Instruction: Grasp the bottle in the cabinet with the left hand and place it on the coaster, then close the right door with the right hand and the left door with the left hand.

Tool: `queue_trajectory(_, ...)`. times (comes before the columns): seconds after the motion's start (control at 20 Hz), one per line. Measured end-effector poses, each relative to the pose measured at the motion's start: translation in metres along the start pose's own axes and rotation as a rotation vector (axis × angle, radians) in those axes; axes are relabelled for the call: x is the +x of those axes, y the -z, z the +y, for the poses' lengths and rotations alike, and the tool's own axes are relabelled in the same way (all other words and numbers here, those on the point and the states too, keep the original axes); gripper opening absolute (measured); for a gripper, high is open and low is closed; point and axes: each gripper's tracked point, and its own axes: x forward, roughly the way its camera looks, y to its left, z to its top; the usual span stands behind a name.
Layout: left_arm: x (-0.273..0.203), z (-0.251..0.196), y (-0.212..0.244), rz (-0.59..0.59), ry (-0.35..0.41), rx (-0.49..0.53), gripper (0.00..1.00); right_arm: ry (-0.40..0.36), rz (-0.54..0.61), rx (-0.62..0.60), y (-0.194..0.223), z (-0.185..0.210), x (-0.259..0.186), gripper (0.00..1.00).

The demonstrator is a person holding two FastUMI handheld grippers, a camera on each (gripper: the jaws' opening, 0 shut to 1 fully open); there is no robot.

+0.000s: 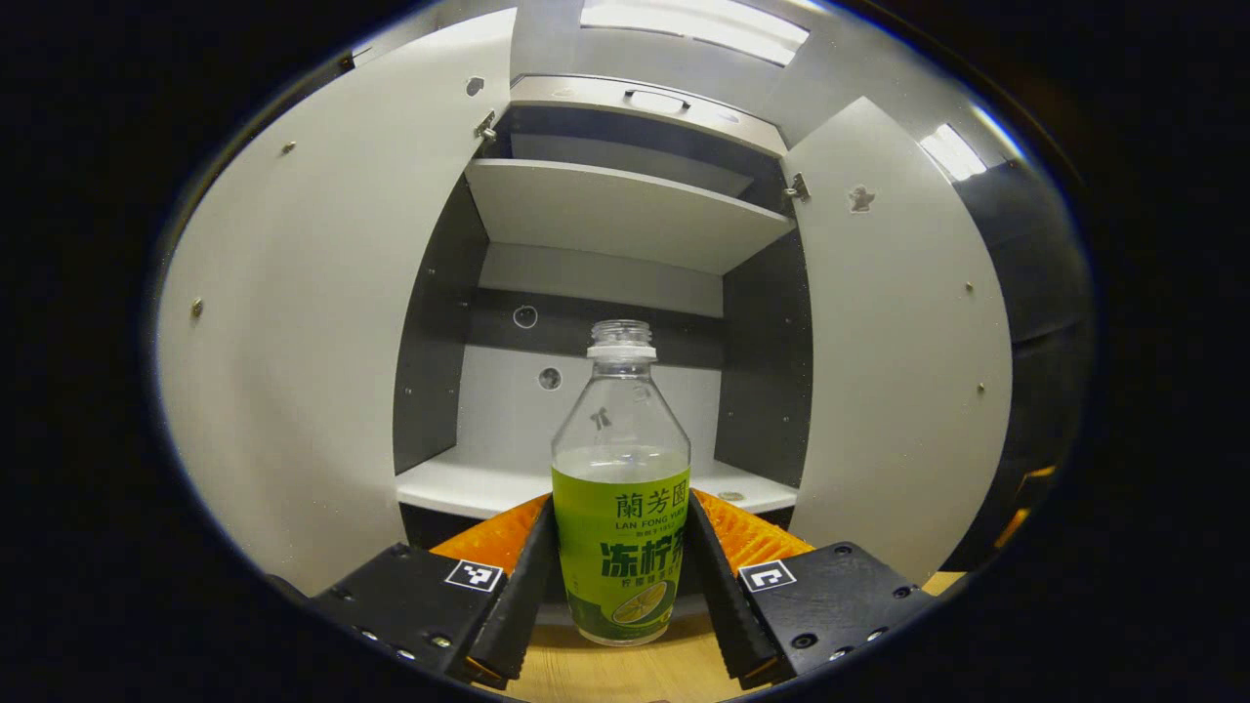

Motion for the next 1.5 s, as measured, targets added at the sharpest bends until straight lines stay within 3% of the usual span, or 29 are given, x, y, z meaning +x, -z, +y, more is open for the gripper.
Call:
queue_trajectory(0.1,-0.024,-0.006,0.028,0.018,-0.011,0.027,0.73,-0.006,-0.017,-0.027,-0.008,0.005,-0.003,0.94)
queue_trajectory(0.15,-0.033,-0.01,0.041,0.02,-0.008,0.034,0.73,-0.007,-0.025,-0.038,-0.011,0.006,-0.004,0.99)
queue_trajectory(0.35,-0.07,-0.028,0.083,0.034,0.021,0.022,0.73,-0.014,-0.034,-0.044,-0.016,0.012,-0.011,0.99)
queue_trajectory(0.45,-0.082,-0.029,0.096,0.027,0.0,0.03,0.73,-0.012,-0.024,-0.039,-0.013,0.011,-0.015,0.99)
queue_trajectory(0.5,-0.087,-0.028,0.102,0.021,-0.018,0.054,0.68,-0.01,-0.019,-0.038,-0.012,0.011,-0.016,0.99)
queue_trajectory(0.6,-0.094,-0.026,0.115,0.021,-0.039,0.099,0.73,-0.005,-0.006,-0.046,-0.01,0.01,-0.019,0.99)
queue_trajectory(1.0,-0.116,-0.043,0.186,0.124,-0.022,0.083,0.73,0.01,0.015,-0.059,-0.01,0.008,-0.027,0.99)
queue_trajectory(1.25,-0.125,-0.054,0.216,0.165,0.009,0.026,0.73,0.006,0.04,-0.071,-0.003,0.01,-0.029,0.99)
queue_trajectory(1.5,-0.13,-0.06,0.228,0.181,0.021,0.045,0.74,0.002,0.052,-0.06,0.001,0.011,-0.027,0.99)
